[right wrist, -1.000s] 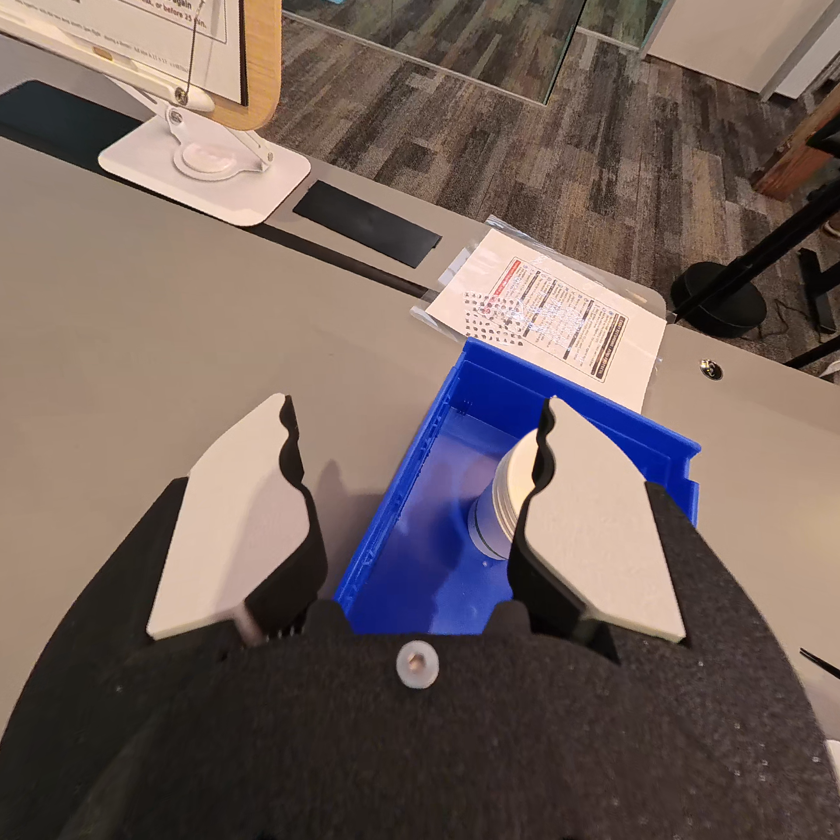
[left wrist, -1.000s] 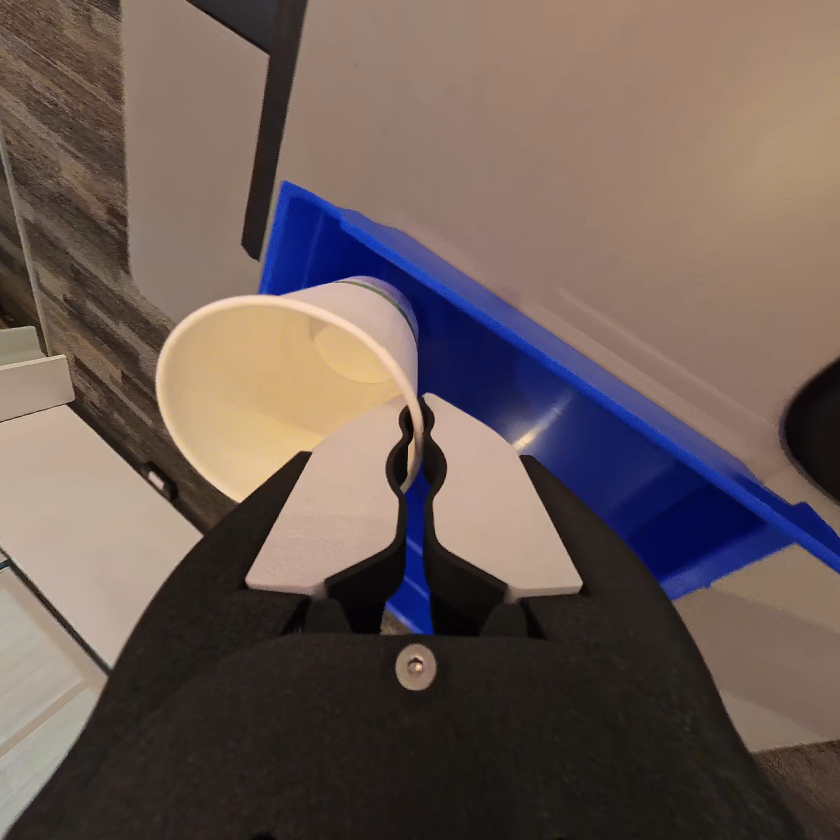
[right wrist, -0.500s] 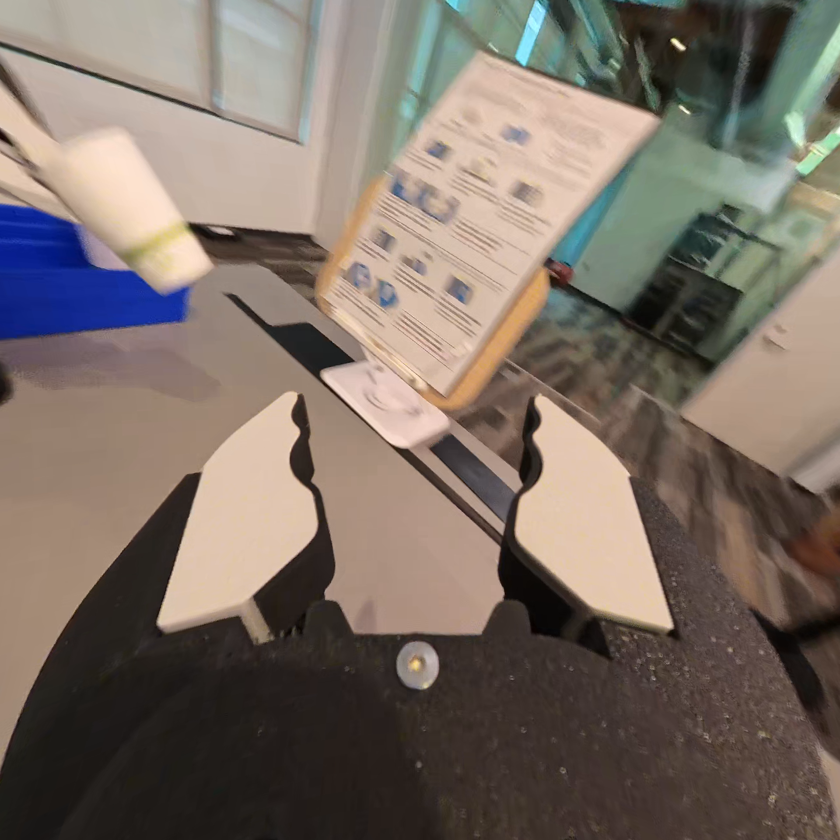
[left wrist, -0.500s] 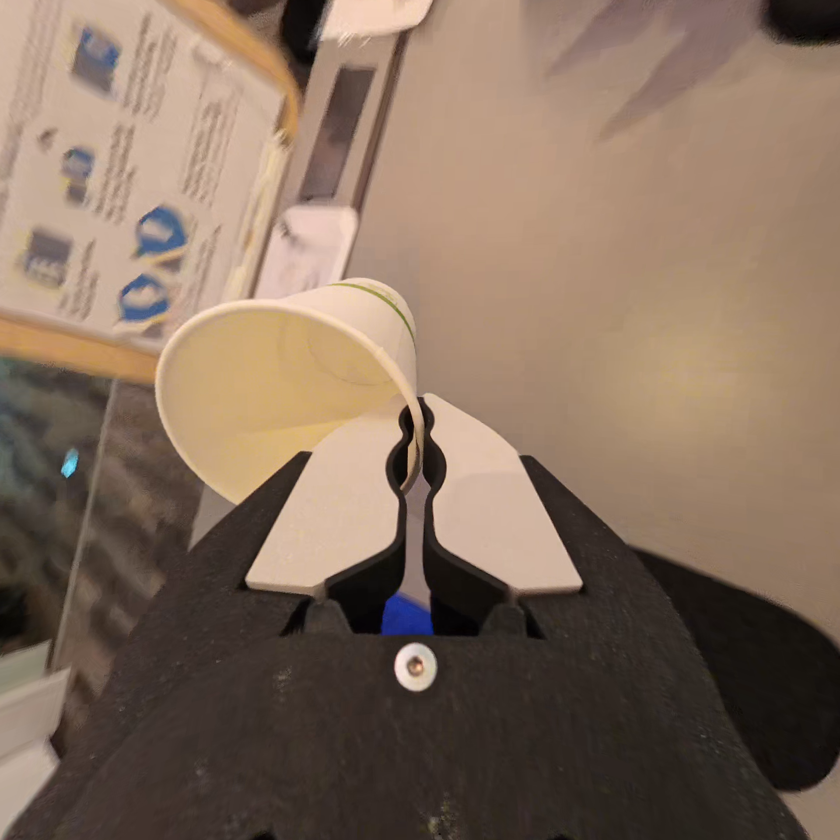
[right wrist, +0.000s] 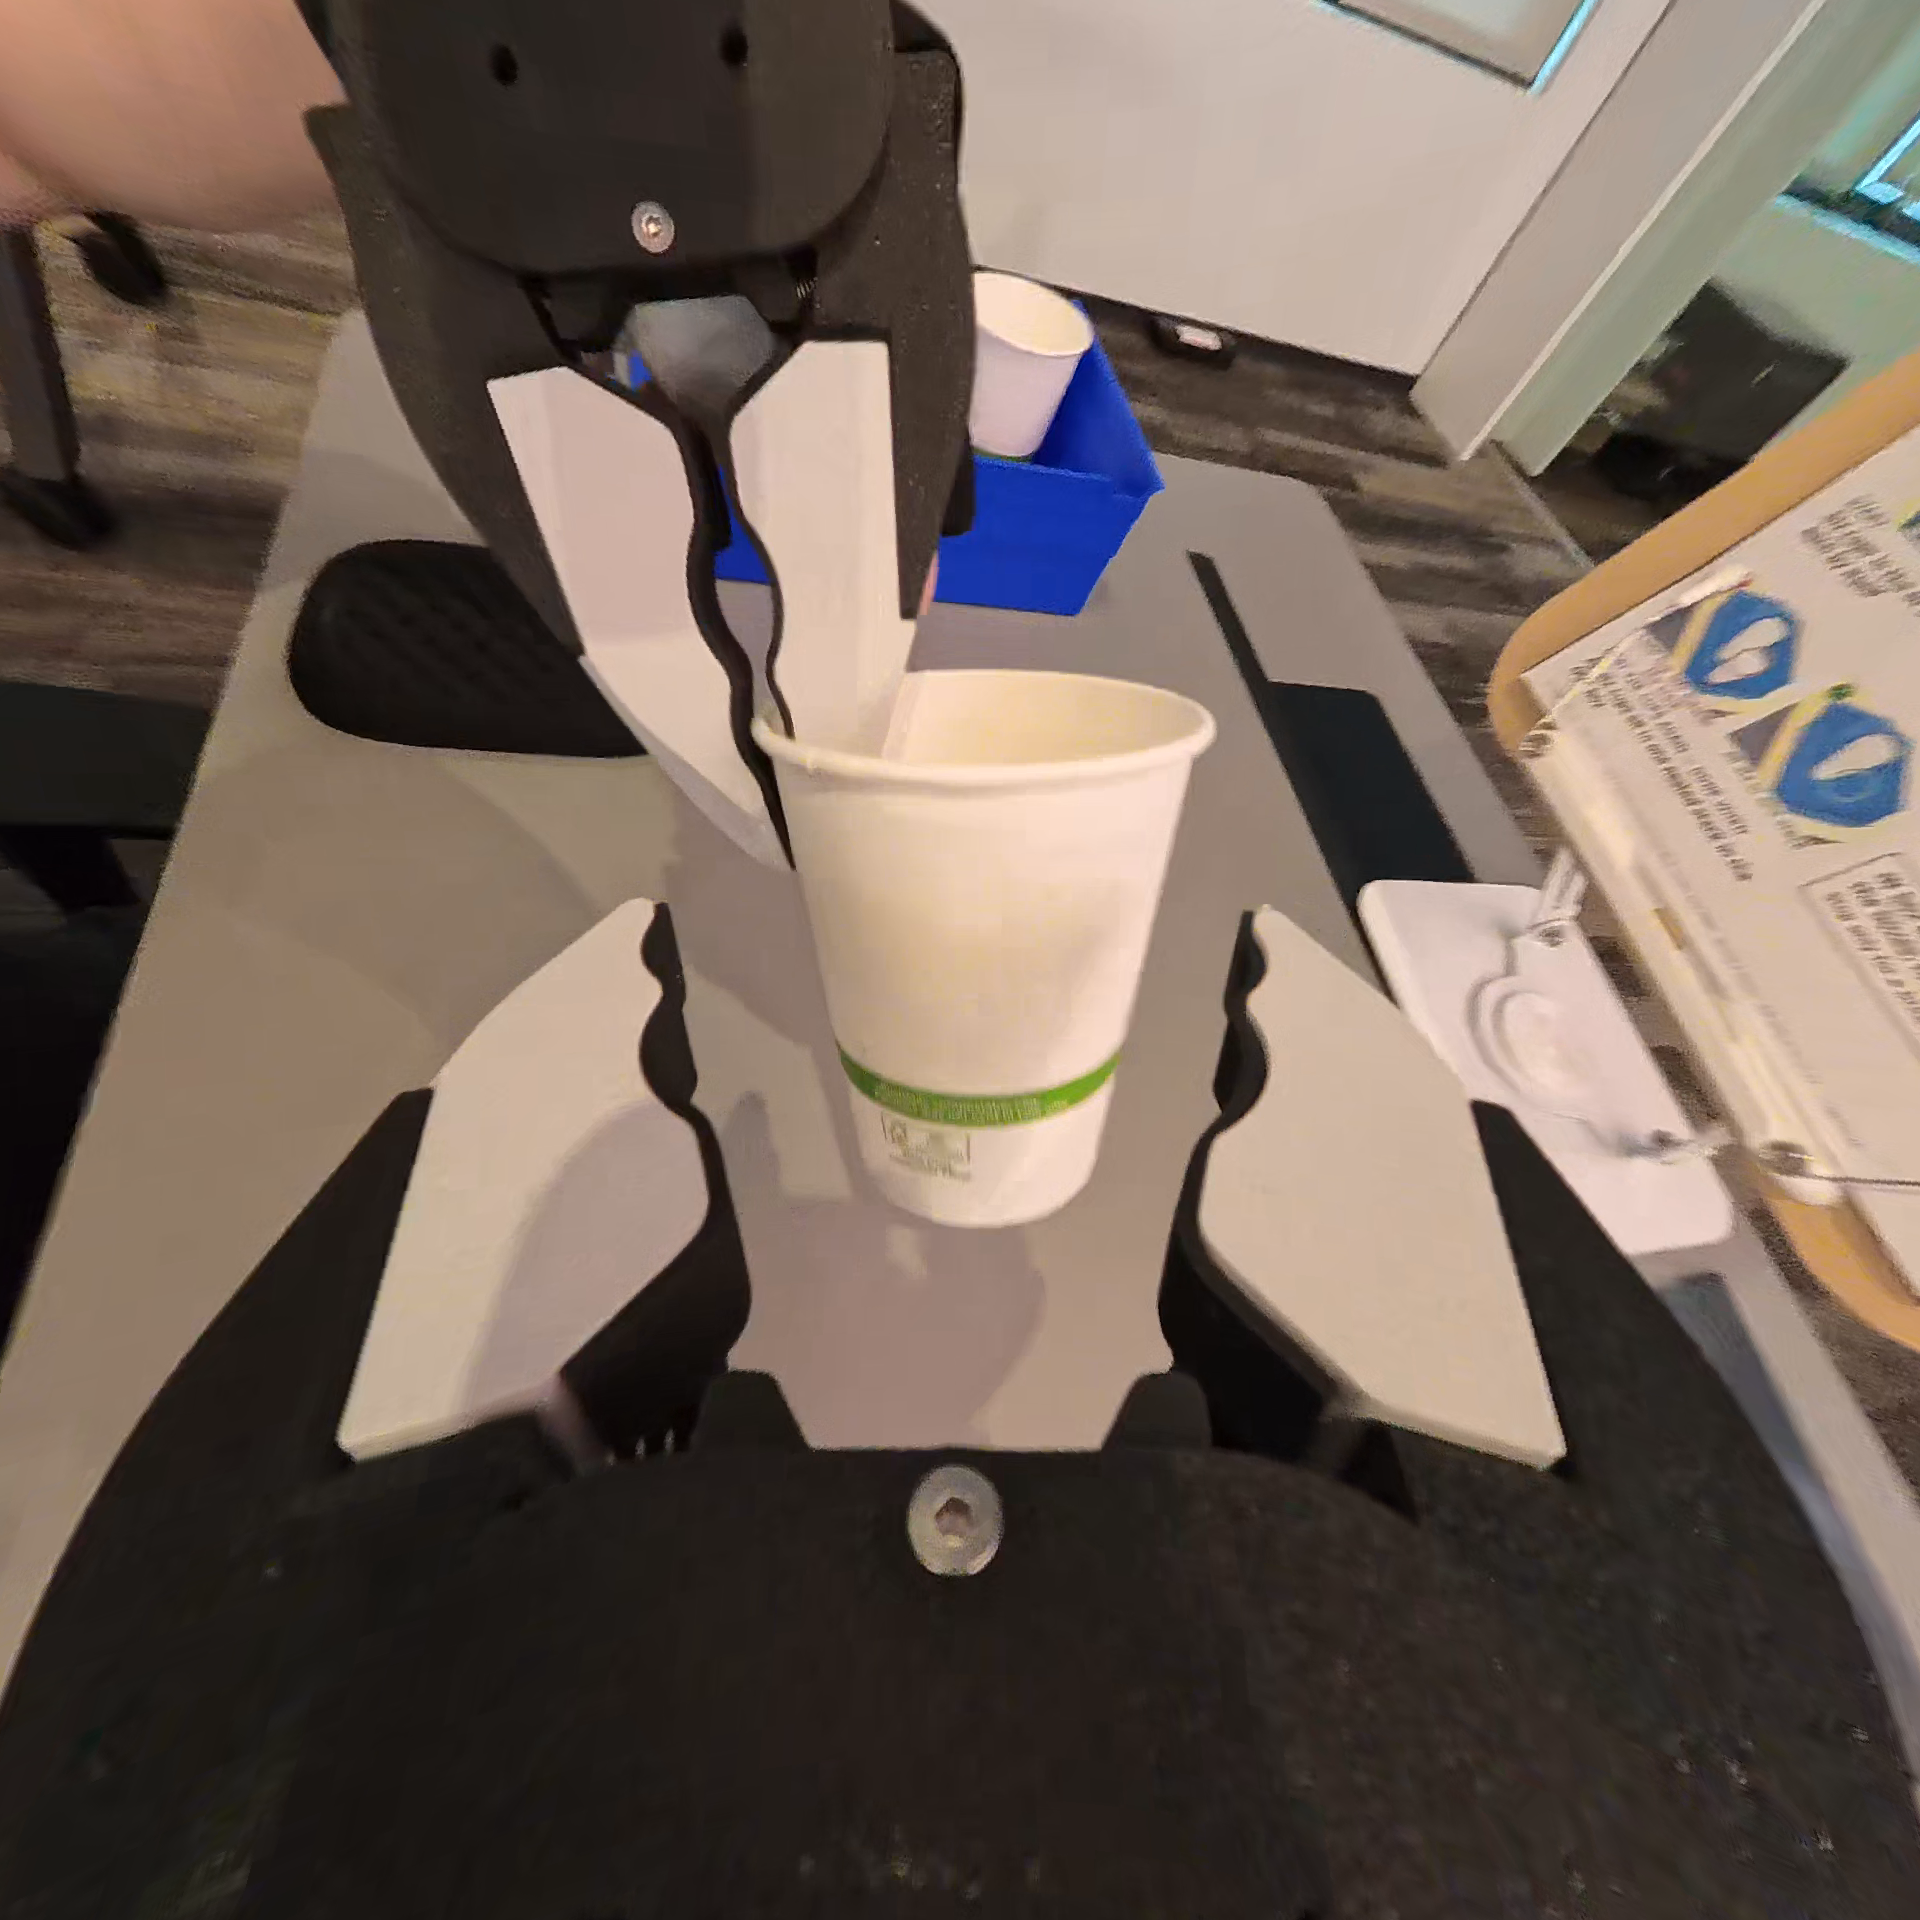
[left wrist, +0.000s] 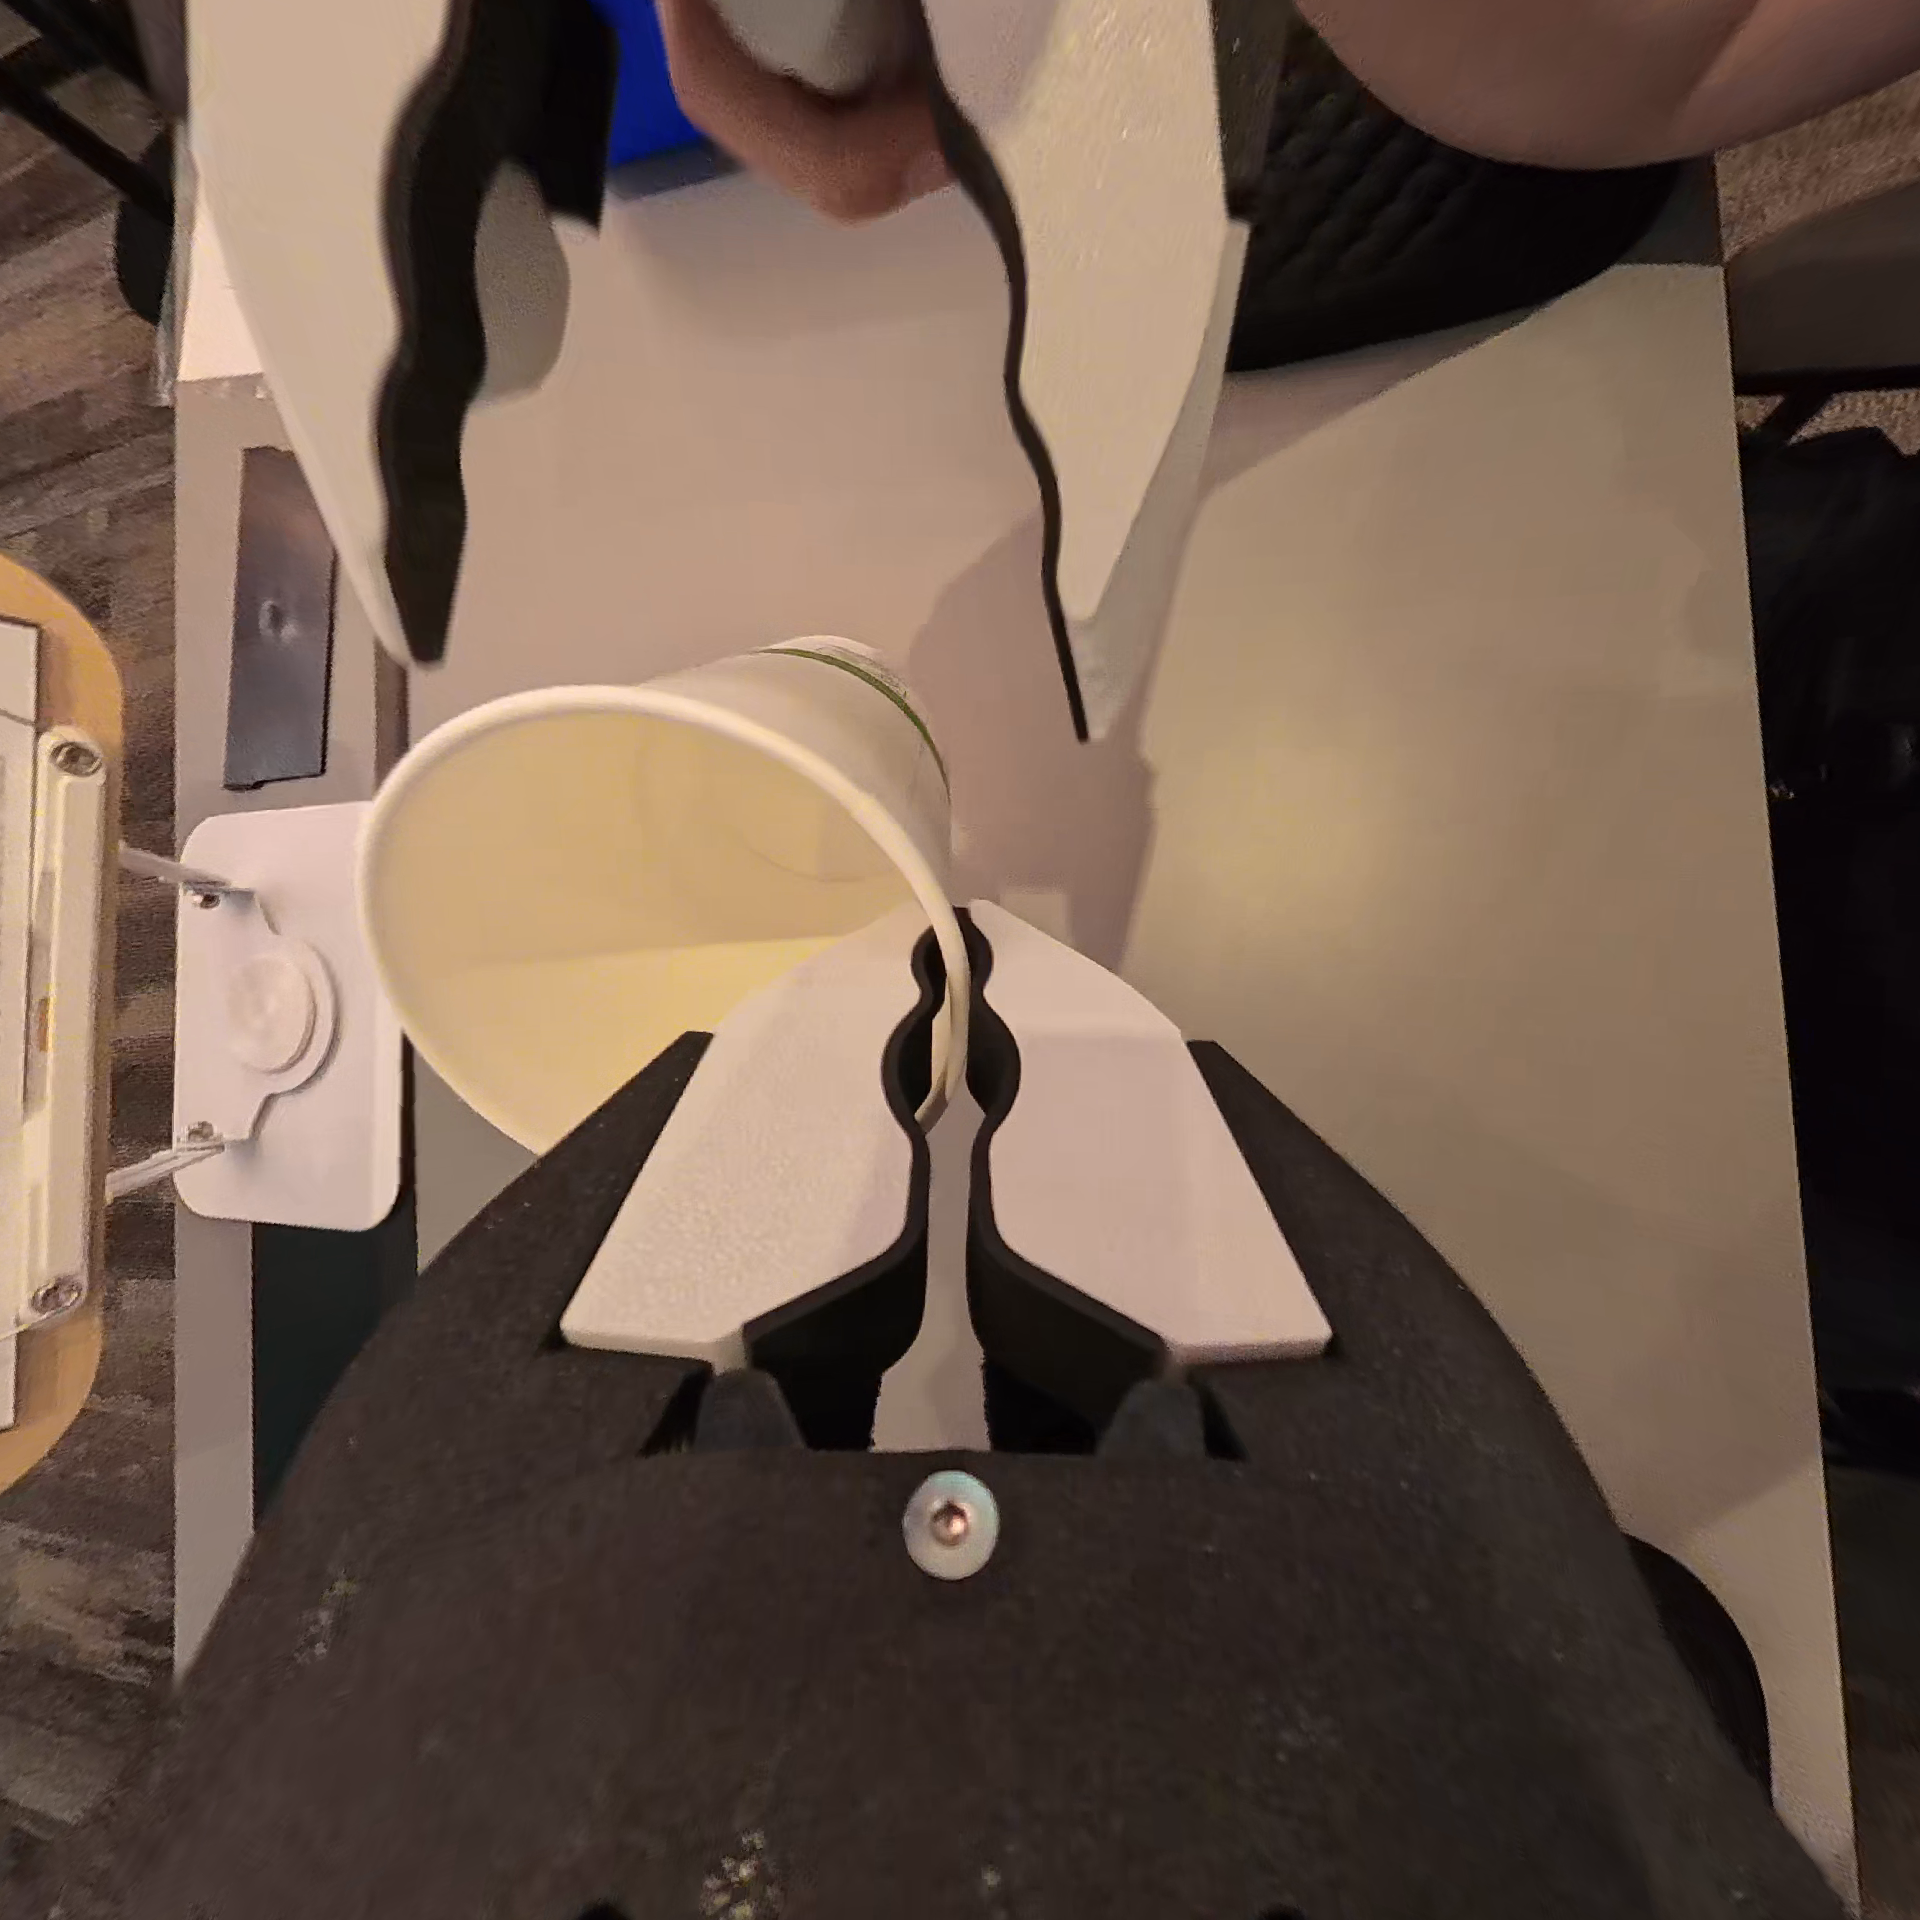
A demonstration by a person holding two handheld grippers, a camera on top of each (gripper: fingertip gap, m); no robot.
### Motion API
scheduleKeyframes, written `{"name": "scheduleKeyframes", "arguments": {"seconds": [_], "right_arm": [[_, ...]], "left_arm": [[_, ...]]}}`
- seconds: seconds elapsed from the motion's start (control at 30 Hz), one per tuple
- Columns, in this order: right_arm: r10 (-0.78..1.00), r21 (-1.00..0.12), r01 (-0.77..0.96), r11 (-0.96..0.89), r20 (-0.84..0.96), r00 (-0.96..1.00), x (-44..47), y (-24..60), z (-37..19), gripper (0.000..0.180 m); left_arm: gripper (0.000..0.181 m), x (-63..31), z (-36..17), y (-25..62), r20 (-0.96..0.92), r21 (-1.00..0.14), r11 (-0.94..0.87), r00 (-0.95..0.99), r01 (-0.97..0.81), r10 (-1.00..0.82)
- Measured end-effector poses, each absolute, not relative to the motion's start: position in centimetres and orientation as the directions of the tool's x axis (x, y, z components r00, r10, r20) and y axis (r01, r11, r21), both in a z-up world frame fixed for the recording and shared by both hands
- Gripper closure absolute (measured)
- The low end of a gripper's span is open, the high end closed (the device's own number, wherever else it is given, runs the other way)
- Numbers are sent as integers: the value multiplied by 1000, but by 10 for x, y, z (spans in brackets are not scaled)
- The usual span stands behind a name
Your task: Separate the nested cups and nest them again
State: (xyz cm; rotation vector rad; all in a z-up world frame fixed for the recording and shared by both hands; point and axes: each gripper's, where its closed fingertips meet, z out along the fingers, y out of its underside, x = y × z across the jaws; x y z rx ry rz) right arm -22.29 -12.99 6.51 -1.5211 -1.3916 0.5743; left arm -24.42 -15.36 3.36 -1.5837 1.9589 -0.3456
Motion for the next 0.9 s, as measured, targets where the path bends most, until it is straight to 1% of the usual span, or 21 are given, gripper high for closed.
{"name": "scheduleKeyframes", "arguments": {"seconds": [0.07, 0.17, 0.33, 0.47, 0.57, 0.67, 0.8, 0.87, 0.9], "right_arm": [[961, -877, 475, 75, 192, 201, -230, -135, 59, 81], [976, -873, 483, 62, 154, 153, -235, -142, 52, 80], [983, -858, 512, 41, 126, 132, -233, -138, 40, 81], [994, -848, 529, 30, 82, 74, -235, -147, 31, 84], [995, -844, 534, 41, 81, 51, -237, -148, 28, 87], [998, -837, 547, 26, 52, 32, -237, -151, 24, 84], [999, -831, 555, 37, 46, 3, -240, -155, 22, 86], [999, -833, 552, 42, 49, -3, -240, -155, 23, 86], [999, -833, 552, 38, 36, -14, -239, -157, 22, 87]], "left_arm": [[181, -241, 29, -157, -278, -521, 277, -146, -808, -949], [181, -237, 24, -165, -285, -495, 321, -198, -807, -938], [181, -234, 21, -173, -288, -478, 355, -238, -803, -927], [181, -231, 20, -181, -285, -466, 380, -271, -799, -919], [181, -230, 18, -187, -292, -442, 406, -300, -800, -908], [181, -228, 15, -190, -295, -428, 419, -314, -801, -902], [180, -228, 13, -194, -288, -419, 430, -332, -800, -898], [177, -227, 14, -193, -309, -422, 441, -332, -792, -891], [171, -226, 16, -192, -321, -433, 440, -321, -787, -891]]}}
